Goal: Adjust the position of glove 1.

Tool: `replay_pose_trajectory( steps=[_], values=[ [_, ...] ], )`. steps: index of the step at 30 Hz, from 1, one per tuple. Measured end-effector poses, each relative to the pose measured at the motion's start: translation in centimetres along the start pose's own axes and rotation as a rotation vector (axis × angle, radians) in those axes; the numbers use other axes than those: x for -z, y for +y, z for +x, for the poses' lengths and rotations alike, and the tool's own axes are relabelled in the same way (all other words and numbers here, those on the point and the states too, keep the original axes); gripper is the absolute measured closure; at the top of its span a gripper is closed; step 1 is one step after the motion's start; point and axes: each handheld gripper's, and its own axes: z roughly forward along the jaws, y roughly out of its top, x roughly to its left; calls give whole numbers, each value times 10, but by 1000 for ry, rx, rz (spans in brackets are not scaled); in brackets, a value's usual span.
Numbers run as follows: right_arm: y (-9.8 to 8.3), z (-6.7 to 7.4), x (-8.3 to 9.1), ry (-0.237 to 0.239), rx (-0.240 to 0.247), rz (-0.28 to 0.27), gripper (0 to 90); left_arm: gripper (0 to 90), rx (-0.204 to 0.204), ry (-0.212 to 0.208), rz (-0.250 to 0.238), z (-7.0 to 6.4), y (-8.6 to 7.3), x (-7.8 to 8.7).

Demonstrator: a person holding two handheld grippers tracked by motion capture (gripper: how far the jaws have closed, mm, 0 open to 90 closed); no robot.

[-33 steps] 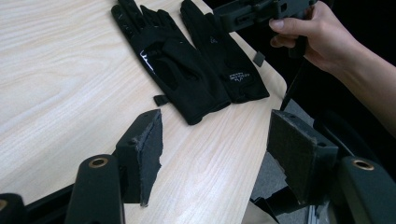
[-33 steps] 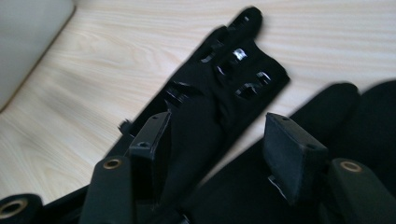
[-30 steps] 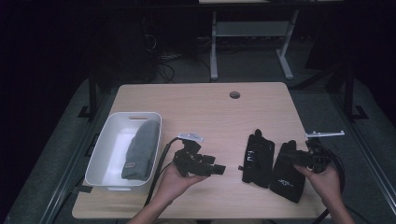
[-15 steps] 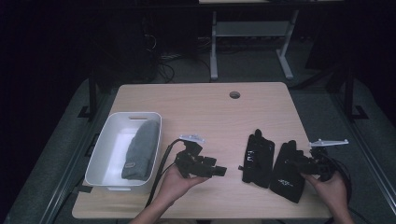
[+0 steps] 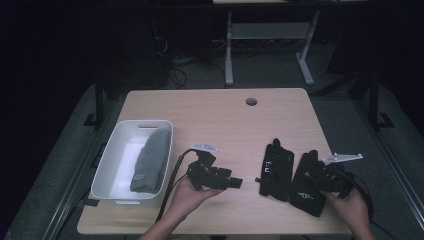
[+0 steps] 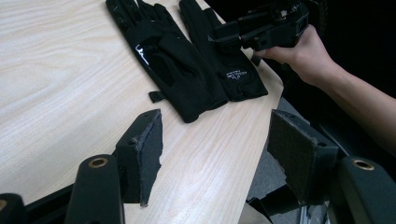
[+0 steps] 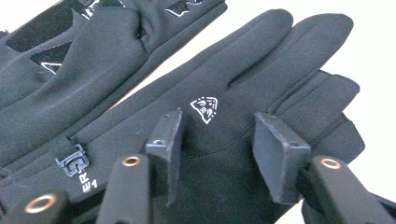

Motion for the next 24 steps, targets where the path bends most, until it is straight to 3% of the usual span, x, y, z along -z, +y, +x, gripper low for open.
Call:
replay_pose_trajectory(
  steps=[5, 8, 12, 24],
  values=[
    [0, 0, 1, 21, -16, 9, 638, 356, -1, 5, 0, 1, -1, 1],
    [0, 0, 0, 31, 0, 4, 686, 356, 0, 7, 1, 1, -2, 1],
    [1, 0, 0, 54, -24, 14, 746, 356, -1, 7, 3, 2, -2, 1],
    [3, -6, 12, 98, -67, -14, 773, 355, -2, 11, 2, 2, -2, 2]
  ],
)
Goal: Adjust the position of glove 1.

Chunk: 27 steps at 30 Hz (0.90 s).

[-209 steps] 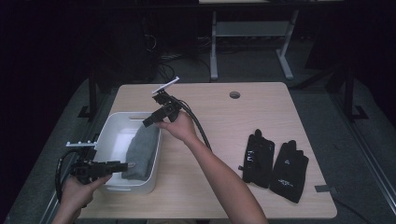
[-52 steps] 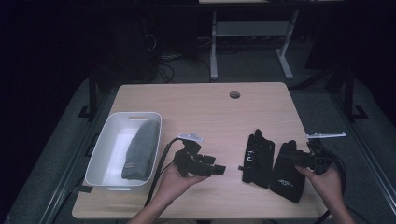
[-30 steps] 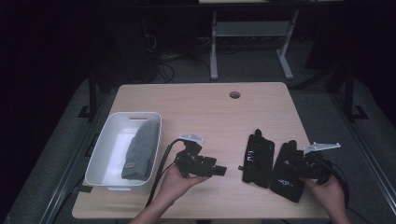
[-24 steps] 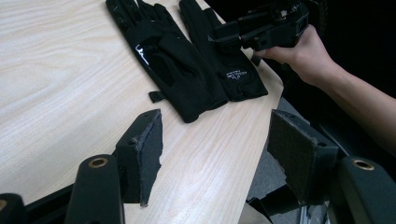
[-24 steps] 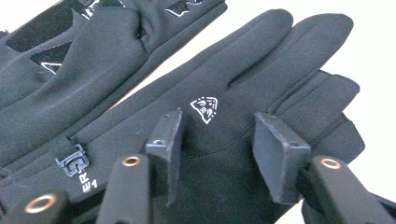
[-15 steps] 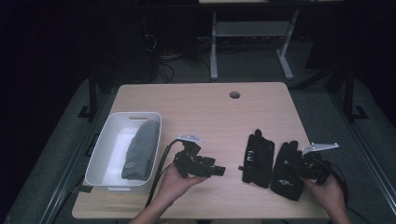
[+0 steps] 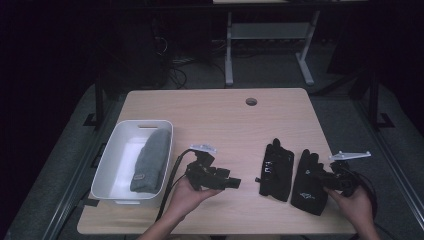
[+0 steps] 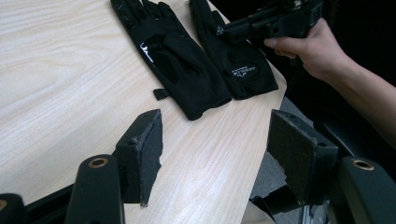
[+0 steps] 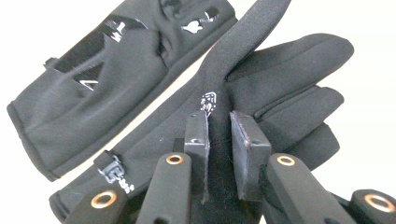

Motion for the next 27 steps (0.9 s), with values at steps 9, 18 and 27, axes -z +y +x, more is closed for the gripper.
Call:
replay_pose_trajectory(
  steps=[9, 18, 27],
  values=[
    [20, 16, 15, 33, 23, -77, 773, 355, -3, 0, 4, 0, 0, 1],
    [54, 41, 15, 86, 23, -120, 772, 354, -3, 5, -6, 0, 0, 3],
    [75, 57, -17, 83, 37, -92, 767, 354, -1, 11, -7, 4, -2, 7]
  ],
)
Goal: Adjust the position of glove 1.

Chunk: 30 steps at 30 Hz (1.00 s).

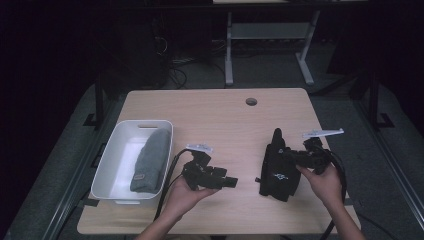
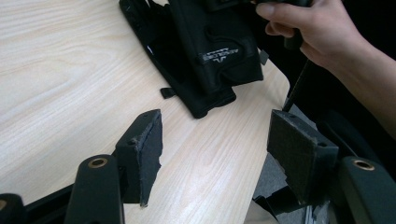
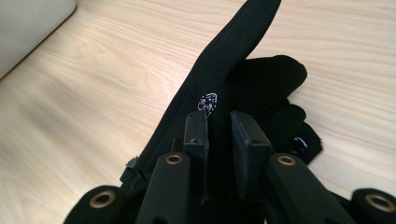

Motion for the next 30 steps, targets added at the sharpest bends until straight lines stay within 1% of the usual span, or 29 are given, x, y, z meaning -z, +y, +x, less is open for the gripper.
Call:
replay_pose_trajectory(
  steps=[1, 2, 3, 4, 5, 7, 8, 10, 11, 13, 14, 15, 16, 17, 18, 20, 21, 23, 24, 26, 28, 30],
  values=[
    [0, -1, -7, -1, -14, 4, 764, 354, 1, 0, 1, 1, 0, 0],
    [0, -1, -7, -1, -14, 4, 764, 354, 2, 0, 1, 1, -1, 0],
    [-1, -3, -14, -9, -13, 12, 756, 353, 6, 0, 2, 1, -2, 0],
    [-1, -3, -14, -9, -13, 12, 756, 353, 12, 0, 2, 1, -2, 0],
    [-2, -5, -18, 3, -35, 14, 747, 354, 13, -1, 3, 2, -2, -1],
    [-3, -6, -19, 3, -37, 13, 740, 353, 12, 1, 4, 3, -3, -2],
    [-6, -6, -23, 11, -33, 21, 719, 352, 11, 1, 7, 3, -3, -2],
    [-7, -6, -24, 12, -39, 29, 711, 352, 13, 0, 10, 3, -3, -5],
    [-10, -5, -27, 8, -33, 41, 699, 351, 14, -1, 12, 3, -3, -6],
    [-11, -6, -28, 7, -30, 43, 687, 349, 13, 1, 21, 3, -2, -9],
    [-12, -6, -28, 5, -42, 49, 654, 346, 13, 3, 21, 2, -3, -11],
    [-12, -7, -29, 5, -43, 52, 630, 346, 9, 6, 28, 2, -3, -13],
    [-13, -8, -29, 7, -39, 55, 619, 343, 11, 7, 32, 1, -2, -15],
    [-14, -9, -28, 1, -49, 59, 600, 340, 10, 5, 34, 1, -2, -18],
    [-14, -10, -27, -6, -46, 54, 567, 337, 5, 6, 37, 1, -2, -20],
    [-14, -13, -23, -7, -63, 45, 526, 337, 5, 9, 43, 0, -2, -27],
    [-14, -15, -23, -11, -58, 41, 497, 334, 1, 9, 56, -1, -1, -31],
    [-14, -20, -20, -13, -73, 30, 453, 331, 0, 10, 57, -2, 0, -38],
    [-14, -24, -19, -14, -101, 34, 416, 330, -3, 5, 60, -3, 1, -42],
    [-14, -26, -19, -19, -98, 34, 403, 330, -3, 6, 65, -4, 2, -50],
    [-14, -31, -18, -17, -123, 33, 388, 326, 2, 5, 66, -4, 3, -58],
    [-13, -36, -19, -25, -127, 33, 371, 326, 0, 10, 79, -4, 4, -65]
  ],
)
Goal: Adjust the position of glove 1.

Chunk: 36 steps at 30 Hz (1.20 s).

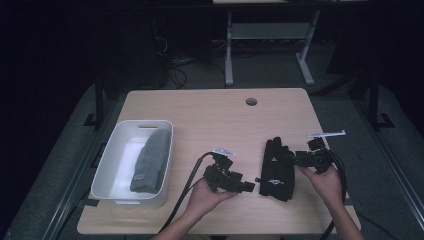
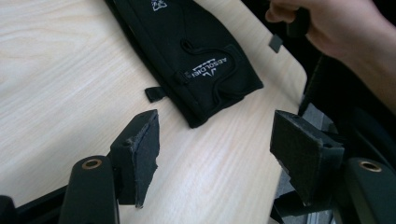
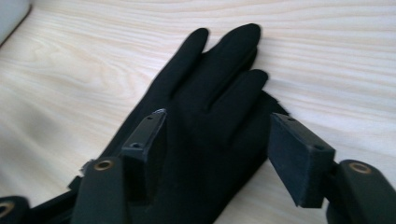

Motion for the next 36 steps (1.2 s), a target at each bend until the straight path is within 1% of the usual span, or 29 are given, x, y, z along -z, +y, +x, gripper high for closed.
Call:
replay_pose_trajectory(
  steps=[1, 4, 6, 9, 11, 12, 15, 16, 17, 19, 20, 21, 26, 27, 28, 29, 30, 32, 33, 35, 36],
  values=[
    [0, -1, 0, -2, -5, 1, 370, 326, 13, -4, 0, 0, 2, -7],
    [2, -8, -3, -6, -12, 13, 355, 326, 13, -3, 8, 0, 5, -17],
    [3, -11, -5, -5, -21, 6, 355, 327, 15, -2, 15, 1, 7, -25],
    [5, -16, -8, -8, -33, 13, 353, 338, 39, -8, 29, 5, 9, -36],
    [6, -18, -9, -11, -23, 15, 352, 342, 50, -10, 38, 6, 10, -43],
    [6, -18, -10, -13, -29, 19, 353, 344, 54, -15, 41, 6, 10, -45],
    [6, -21, -13, -13, -34, 24, 353, 354, 59, -5, 60, 7, 11, -55],
    [7, -22, -14, -13, -44, 37, 354, 359, 68, -10, 63, 8, 10, -57],
    [7, -23, -15, -16, -39, 32, 356, 373, 74, -20, 63, 8, 10, -60],
    [7, -23, -17, -13, -50, 41, 359, 385, 81, -20, 67, 8, 11, -64],
    [6, -25, -18, -16, -46, 41, 361, 385, 89, -25, 71, 8, 11, -65],
    [7, -25, -18, -13, -57, 43, 363, 395, 93, -33, 74, 9, 11, -67],
    [6, -28, -22, -9, -58, 48, 372, 433, 99, -23, 105, 10, 10, -75],
    [6, -28, -23, -10, -59, 48, 375, 439, 103, -30, 108, 11, 9, -77],
    [6, -29, -24, -9, -56, 47, 384, 470, 102, -27, 109, 10, 9, -78],
    [6, -29, -24, -8, -58, 48, 385, 475, 103, -24, 110, 10, 10, -78],
    [6, -29, -24, -9, -57, 48, 385, 488, 93, -11, 112, 10, 10, -78],
    [6, -30, -25, -8, -64, 49, 386, 532, 89, 4, 105, 8, 9, -79],
    [6, -30, -24, -8, -64, 47, 386, 533, 93, 13, 99, 7, 9, -79],
    [6, -31, -23, -5, -65, 41, 386, 585, 77, 35, 89, 4, 8, -80],
    [6, -31, -22, -7, -66, 35, 386, 591, 70, 40, 87, 3, 7, -81]
  ],
)
